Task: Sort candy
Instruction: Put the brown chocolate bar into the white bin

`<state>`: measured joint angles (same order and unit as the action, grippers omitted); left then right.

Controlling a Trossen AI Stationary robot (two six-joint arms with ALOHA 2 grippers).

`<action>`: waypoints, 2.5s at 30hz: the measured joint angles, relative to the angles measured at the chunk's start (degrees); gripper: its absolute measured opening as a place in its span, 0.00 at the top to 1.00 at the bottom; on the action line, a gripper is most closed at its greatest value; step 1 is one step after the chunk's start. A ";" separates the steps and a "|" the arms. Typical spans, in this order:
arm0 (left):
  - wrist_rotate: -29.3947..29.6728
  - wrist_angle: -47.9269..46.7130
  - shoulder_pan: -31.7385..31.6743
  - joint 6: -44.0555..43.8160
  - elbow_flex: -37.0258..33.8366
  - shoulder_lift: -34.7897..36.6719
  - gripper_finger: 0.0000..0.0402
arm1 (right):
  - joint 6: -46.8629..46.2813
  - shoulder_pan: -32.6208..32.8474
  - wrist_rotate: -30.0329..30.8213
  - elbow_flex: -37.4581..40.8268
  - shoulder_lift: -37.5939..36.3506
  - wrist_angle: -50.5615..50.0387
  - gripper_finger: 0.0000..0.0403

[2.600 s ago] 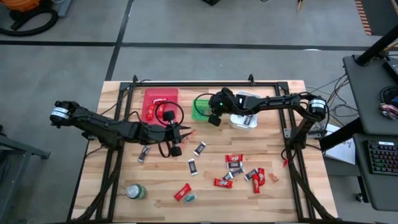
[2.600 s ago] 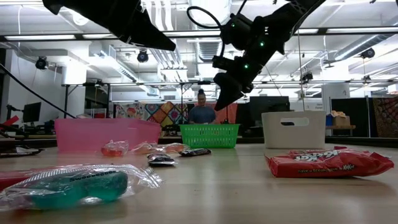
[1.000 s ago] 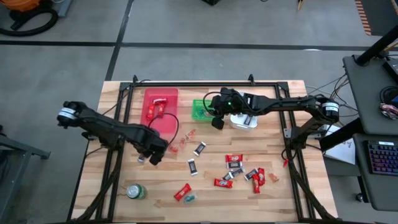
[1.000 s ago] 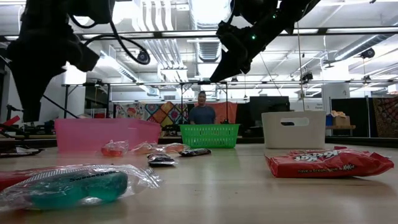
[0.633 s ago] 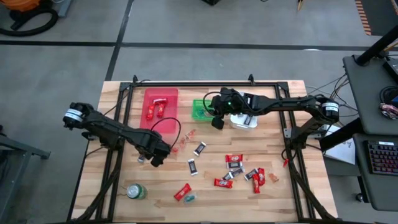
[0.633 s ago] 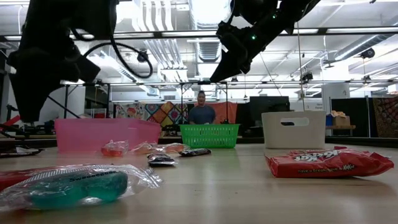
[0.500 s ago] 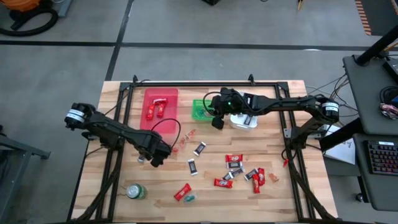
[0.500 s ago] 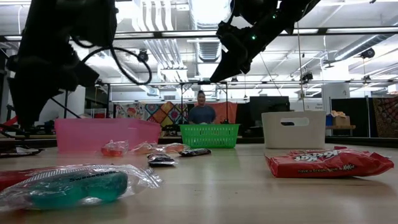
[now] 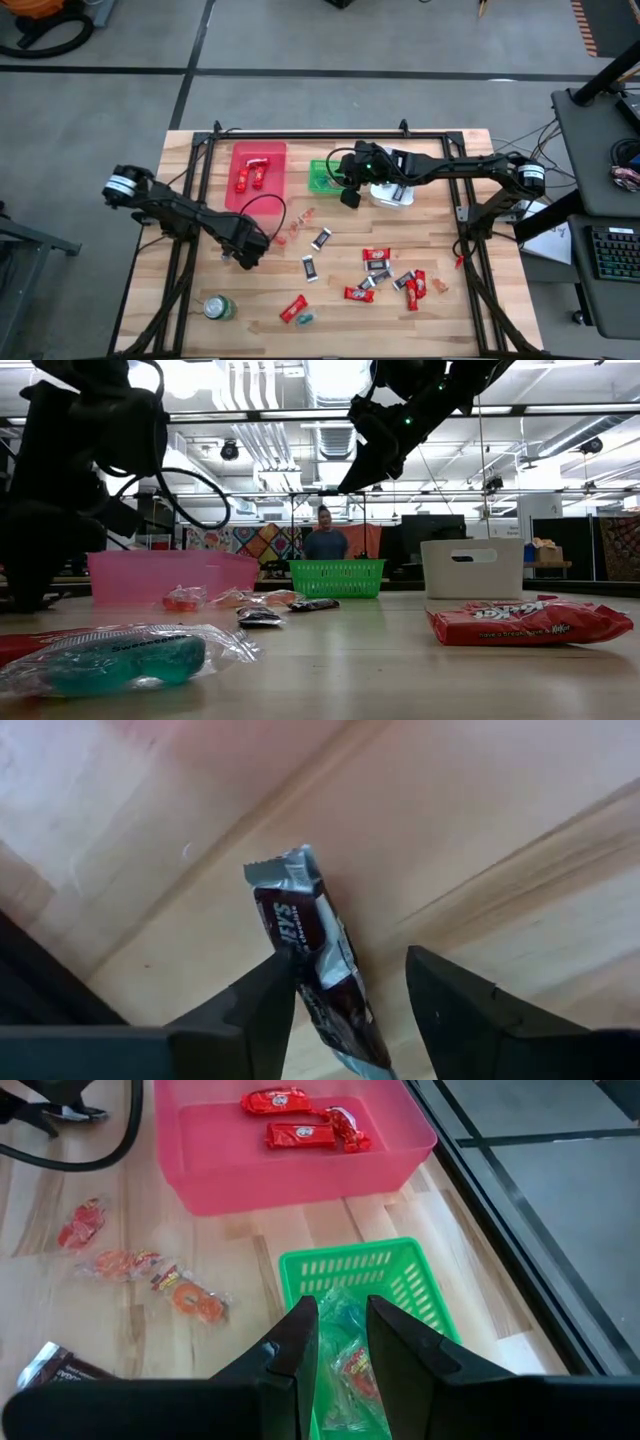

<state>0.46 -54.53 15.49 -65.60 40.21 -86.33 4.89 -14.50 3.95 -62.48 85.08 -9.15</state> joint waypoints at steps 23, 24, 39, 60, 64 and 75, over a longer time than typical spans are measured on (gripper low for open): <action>0.31 -1.69 0.42 6.27 5.90 0.61 0.98 | 1.35 0.02 -10.77 0.00 -0.90 -1.87 0.80; 1.05 -1.43 0.58 7.43 7.18 0.91 0.98 | 1.73 0.02 -13.22 0.00 -1.00 -1.89 0.80; 15.06 37.30 0.96 53.42 18.12 4.65 1.00 | 5.20 5.30 -27.02 3.69 0.85 9.14 0.80; 15.07 75.27 0.81 63.60 2.91 4.20 1.00 | 3.61 9.75 -32.70 8.21 0.87 32.62 0.80; 15.06 83.79 0.59 64.63 -0.32 4.18 1.00 | 3.08 10.42 -32.72 8.15 0.87 32.65 0.80; 15.05 84.01 0.52 63.41 -1.13 4.18 1.00 | 2.36 10.75 -28.06 6.98 0.82 34.60 0.80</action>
<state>15.51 29.49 16.01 -2.19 39.08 -82.15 7.25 -3.75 -24.11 -55.49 85.90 25.45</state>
